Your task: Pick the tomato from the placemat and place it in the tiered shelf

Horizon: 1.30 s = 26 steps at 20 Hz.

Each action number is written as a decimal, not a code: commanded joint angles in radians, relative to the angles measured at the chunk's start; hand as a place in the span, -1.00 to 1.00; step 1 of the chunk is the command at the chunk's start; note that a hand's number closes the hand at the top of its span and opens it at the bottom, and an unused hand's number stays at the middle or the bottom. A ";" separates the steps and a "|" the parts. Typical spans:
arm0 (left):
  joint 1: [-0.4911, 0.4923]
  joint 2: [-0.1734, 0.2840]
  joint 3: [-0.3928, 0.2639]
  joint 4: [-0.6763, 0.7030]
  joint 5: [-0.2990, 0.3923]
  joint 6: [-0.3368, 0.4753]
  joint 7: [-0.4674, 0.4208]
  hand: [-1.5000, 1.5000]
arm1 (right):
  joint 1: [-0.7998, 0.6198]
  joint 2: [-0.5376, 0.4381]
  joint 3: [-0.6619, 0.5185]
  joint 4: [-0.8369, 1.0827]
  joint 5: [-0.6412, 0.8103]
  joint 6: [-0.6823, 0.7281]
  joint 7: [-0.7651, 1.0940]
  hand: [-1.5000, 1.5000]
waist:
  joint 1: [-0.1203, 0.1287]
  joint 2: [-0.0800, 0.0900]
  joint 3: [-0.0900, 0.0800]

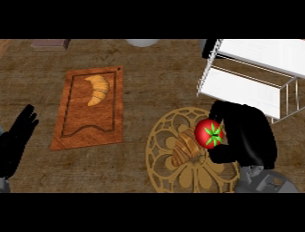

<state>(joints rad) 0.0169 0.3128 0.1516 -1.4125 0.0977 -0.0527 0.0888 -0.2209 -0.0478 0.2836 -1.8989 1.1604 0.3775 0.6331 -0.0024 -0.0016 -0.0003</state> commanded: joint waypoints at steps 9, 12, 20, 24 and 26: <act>0.033 -0.002 0.002 -0.096 0.016 -0.009 0.086 0.00 | -0.054 0.047 -0.158 -0.539 -0.334 0.163 0.299 1.00 | -0.001 -0.006 0.001; -0.005 0.005 0.030 -0.009 0.012 -0.025 0.025 0.00 | -0.181 0.048 -0.177 -0.571 -0.334 0.230 0.403 1.00 | -0.001 -0.002 -0.001; 0.012 0.005 0.021 -0.060 -0.012 -0.027 0.050 0.00 | -0.533 0.006 -0.396 -0.434 -0.355 0.298 0.461 1.00 | 0.002 -0.003 0.000; 0.018 0.004 0.030 -0.033 -0.009 -0.032 0.034 0.00 | -0.593 -0.127 -0.443 -0.345 -0.310 0.367 0.405 1.00 | -0.002 -0.003 -0.001; 0.006 -0.006 0.041 0.001 -0.009 -0.029 -0.007 0.00 | -0.646 -0.150 -0.517 -0.292 -0.356 0.394 0.403 1.00 | -0.004 -0.003 -0.001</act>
<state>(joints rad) 0.0188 0.3148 0.1840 -1.4420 0.0909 -0.0766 0.1214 -0.7763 -0.1294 -0.1503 -2.2497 0.8471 0.6542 0.9320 -0.0055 -0.0055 -0.0015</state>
